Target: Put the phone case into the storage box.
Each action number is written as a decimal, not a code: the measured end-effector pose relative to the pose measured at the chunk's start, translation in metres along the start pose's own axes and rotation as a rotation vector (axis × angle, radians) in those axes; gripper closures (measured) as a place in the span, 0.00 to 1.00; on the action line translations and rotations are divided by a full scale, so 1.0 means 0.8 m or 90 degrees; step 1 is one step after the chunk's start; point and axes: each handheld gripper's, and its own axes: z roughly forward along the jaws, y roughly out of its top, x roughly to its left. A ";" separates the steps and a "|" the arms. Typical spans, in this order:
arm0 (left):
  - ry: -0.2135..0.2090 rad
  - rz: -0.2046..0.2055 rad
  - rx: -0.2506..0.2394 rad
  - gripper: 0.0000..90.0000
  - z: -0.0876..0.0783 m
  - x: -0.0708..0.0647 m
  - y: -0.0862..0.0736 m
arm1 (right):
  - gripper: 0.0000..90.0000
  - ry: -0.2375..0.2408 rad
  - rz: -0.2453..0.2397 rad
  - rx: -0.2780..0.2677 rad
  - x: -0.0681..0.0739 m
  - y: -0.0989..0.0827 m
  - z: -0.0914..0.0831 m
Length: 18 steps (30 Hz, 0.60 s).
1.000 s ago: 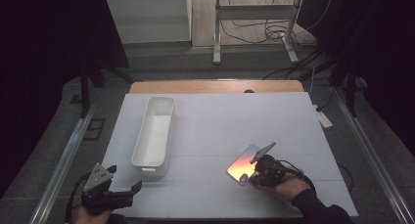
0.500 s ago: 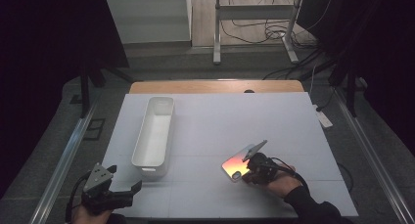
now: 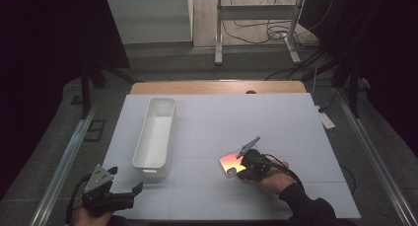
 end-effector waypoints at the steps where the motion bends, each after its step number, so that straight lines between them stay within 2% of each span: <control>1: 0.000 0.000 0.000 0.03 0.000 0.000 0.000 | 0.99 -0.001 0.001 -0.002 -0.001 0.003 0.001; 18: -0.001 -0.003 -0.001 0.03 0.000 0.001 0.000 | 0.99 -0.009 -0.005 -0.014 -0.012 0.030 0.008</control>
